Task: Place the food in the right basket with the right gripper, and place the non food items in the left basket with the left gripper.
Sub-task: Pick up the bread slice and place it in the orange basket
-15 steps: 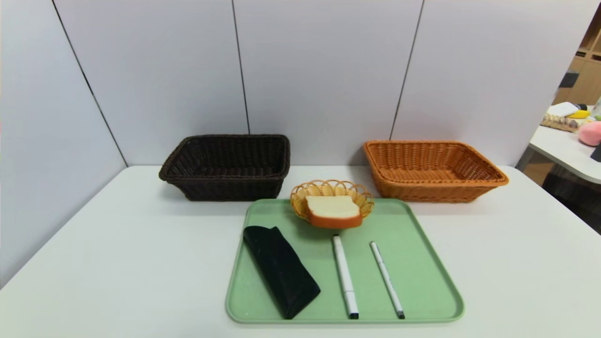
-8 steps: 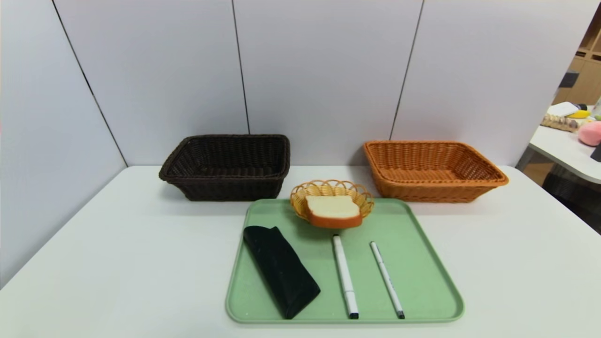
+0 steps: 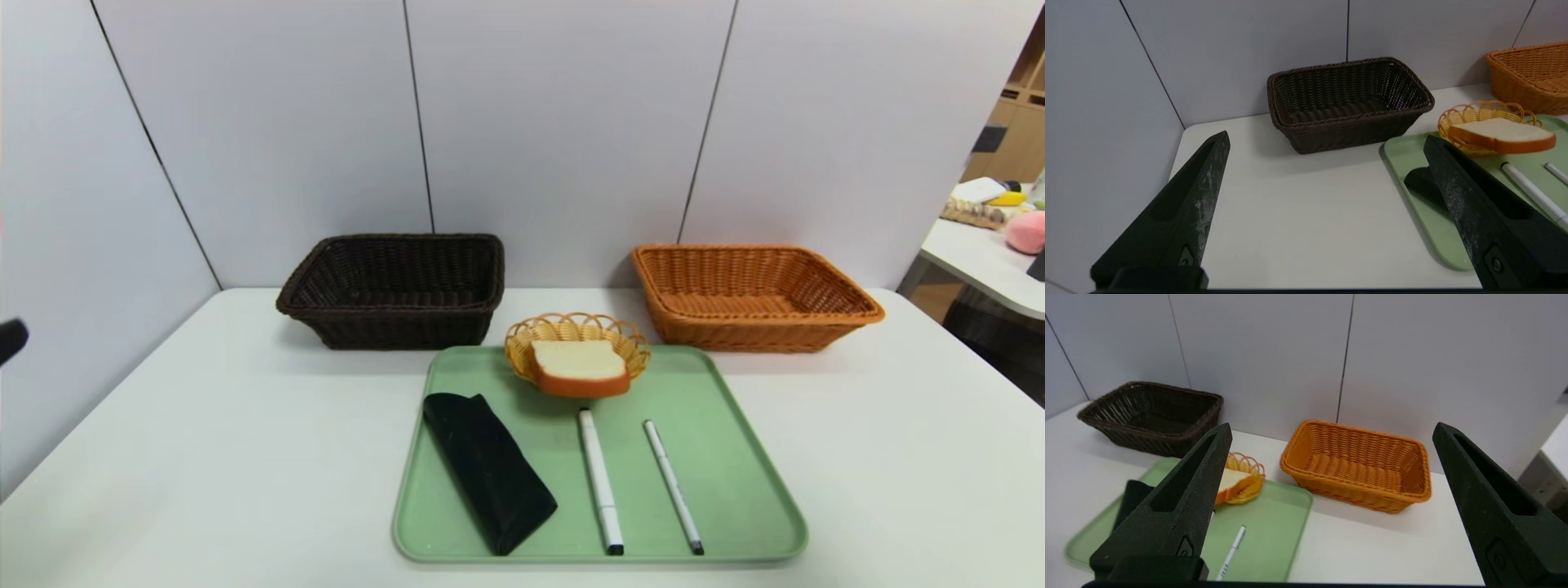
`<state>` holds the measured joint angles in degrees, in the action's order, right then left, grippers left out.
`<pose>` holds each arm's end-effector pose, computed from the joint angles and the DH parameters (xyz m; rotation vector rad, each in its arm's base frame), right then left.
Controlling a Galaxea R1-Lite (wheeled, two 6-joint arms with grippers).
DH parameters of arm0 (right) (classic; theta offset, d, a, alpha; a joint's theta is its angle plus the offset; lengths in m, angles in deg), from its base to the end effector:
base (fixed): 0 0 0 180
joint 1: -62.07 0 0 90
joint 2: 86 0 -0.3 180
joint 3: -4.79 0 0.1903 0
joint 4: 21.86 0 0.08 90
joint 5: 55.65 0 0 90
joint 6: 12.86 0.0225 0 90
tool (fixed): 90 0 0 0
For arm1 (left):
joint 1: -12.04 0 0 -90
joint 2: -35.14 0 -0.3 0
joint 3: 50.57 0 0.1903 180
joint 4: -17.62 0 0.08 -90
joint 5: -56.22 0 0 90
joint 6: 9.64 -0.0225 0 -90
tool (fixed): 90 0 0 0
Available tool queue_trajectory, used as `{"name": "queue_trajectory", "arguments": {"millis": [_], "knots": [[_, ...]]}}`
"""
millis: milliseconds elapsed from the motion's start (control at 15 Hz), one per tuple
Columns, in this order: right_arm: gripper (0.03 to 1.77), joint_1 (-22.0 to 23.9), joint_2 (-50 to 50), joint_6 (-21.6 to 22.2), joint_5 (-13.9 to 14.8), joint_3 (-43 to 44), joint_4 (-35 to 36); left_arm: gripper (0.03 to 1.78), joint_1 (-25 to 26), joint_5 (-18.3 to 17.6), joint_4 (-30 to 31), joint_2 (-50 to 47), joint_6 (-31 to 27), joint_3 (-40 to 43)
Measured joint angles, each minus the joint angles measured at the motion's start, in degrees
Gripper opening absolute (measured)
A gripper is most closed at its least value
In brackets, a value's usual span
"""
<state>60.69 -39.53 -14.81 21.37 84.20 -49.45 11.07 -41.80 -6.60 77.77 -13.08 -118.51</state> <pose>0.0544 0.0064 0.3305 -0.0433 -0.0974 0.2488 0.0535 -0.0040 0.2865 0.0611 -0.0237 -0.1563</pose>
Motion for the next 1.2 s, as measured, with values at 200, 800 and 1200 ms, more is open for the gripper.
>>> {"name": "queue_trajectory", "arguments": {"millis": [200,800,1200], "knots": [[1.69,-4.8,11.9,12.7,0.2,10.2,-5.4,1.69,-1.7,0.0,3.4,11.8,1.3,-5.2],[1.69,-16.7,26.1,67.8,-0.1,11.6,-9.1,1.69,-17.7,12.6,5.9,22.2,7.3,-2.8],[1.69,-17.4,31.7,93.0,-10.9,6.6,-7.2,1.69,-18.3,12.8,8.5,20.6,7.9,4.4]]}}
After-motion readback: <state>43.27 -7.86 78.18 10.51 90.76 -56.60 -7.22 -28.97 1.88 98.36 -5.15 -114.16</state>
